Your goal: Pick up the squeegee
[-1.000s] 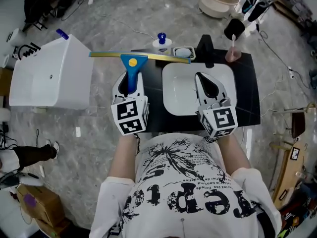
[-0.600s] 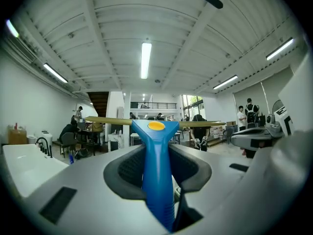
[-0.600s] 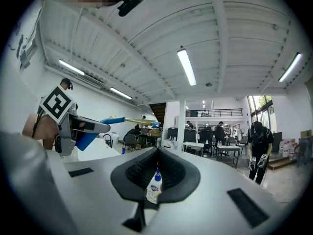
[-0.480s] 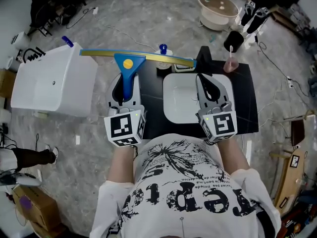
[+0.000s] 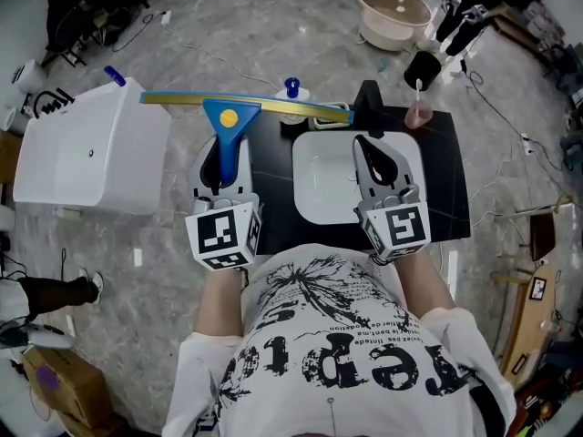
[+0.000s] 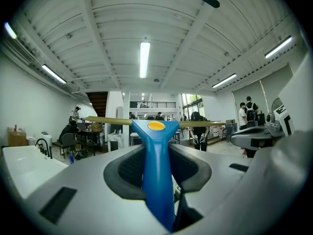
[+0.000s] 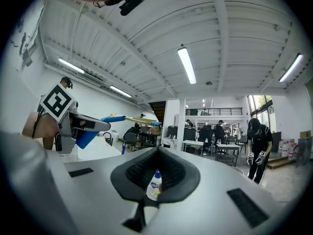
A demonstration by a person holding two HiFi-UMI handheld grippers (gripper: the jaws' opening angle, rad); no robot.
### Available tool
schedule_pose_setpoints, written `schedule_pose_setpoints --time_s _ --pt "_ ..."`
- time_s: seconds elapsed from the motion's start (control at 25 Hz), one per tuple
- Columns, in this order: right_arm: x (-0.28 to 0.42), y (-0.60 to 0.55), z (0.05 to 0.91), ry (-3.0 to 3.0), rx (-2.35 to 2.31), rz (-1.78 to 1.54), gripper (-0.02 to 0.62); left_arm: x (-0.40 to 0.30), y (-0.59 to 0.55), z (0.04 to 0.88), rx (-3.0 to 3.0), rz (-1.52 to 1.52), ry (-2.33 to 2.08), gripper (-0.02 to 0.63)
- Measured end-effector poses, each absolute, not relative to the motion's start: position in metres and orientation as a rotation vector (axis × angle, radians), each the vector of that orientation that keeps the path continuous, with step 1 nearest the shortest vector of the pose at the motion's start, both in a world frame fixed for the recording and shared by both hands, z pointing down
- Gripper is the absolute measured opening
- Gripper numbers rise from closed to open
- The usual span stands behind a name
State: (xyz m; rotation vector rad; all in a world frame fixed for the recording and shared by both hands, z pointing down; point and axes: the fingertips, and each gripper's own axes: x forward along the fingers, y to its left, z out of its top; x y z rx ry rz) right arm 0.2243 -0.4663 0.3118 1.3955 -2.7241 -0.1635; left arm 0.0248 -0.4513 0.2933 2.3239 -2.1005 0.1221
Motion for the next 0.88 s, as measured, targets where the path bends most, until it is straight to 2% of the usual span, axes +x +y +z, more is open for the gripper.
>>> schedule_pose_setpoints --time_s 0.88 --pt "0.224 -0.469 0.318 -2.703 1.426 -0.159 0.012 0.021 -0.453 0.307 2.3 0.148 -2.091 0.138"
